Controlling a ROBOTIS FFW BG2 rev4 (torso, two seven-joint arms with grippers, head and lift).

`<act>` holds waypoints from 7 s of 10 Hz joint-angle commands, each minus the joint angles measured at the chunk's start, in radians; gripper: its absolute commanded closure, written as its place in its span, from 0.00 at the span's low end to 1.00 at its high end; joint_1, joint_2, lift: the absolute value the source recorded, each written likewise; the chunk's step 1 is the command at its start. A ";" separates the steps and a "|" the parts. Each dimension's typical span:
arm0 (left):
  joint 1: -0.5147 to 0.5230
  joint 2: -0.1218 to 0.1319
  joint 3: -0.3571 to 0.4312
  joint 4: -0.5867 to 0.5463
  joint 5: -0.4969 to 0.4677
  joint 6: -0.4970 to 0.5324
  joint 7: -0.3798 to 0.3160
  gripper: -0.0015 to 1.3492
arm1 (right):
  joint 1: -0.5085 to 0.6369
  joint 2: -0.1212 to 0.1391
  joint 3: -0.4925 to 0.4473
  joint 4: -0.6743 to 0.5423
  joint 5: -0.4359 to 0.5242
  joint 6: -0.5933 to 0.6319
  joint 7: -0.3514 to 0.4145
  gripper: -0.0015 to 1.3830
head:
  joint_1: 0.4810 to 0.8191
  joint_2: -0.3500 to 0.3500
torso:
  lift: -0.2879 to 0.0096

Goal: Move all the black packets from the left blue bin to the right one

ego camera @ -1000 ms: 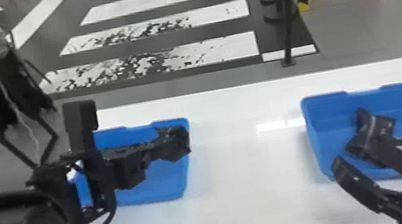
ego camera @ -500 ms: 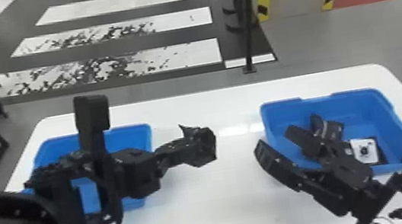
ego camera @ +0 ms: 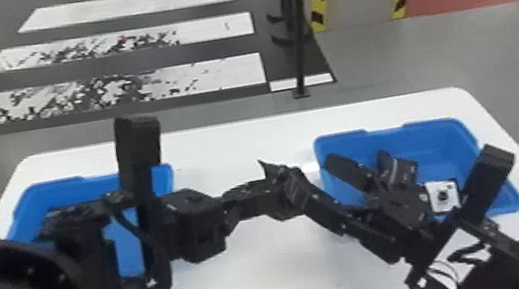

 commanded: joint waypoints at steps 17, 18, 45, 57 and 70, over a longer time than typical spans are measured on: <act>0.167 -0.021 0.099 -0.061 0.129 -0.149 0.005 0.14 | -0.192 -0.010 -0.132 0.190 -0.017 0.014 -0.001 0.93 | 0.63 0.40 | 0.50; 0.201 -0.029 0.127 -0.086 0.139 -0.149 0.004 0.14 | -0.227 -0.010 -0.168 0.246 0.005 0.014 -0.007 0.93 | 0.63 0.37 | 0.50; -0.417 0.140 0.478 0.857 -0.354 0.067 0.100 0.16 | 0.399 0.107 -0.212 0.013 0.207 -0.347 -0.187 0.12 | 0.63 0.93 | 0.50; -0.540 0.121 0.422 1.095 -0.276 0.059 0.172 0.38 | 0.352 0.105 -0.200 0.082 0.153 -0.327 -0.150 0.14 | 0.63 0.89 | 0.50; -0.469 0.123 0.438 1.038 -0.398 -0.095 0.195 0.90 | 0.345 0.099 -0.200 0.119 0.095 -0.288 -0.115 0.18 | 0.63 1.00 | 0.50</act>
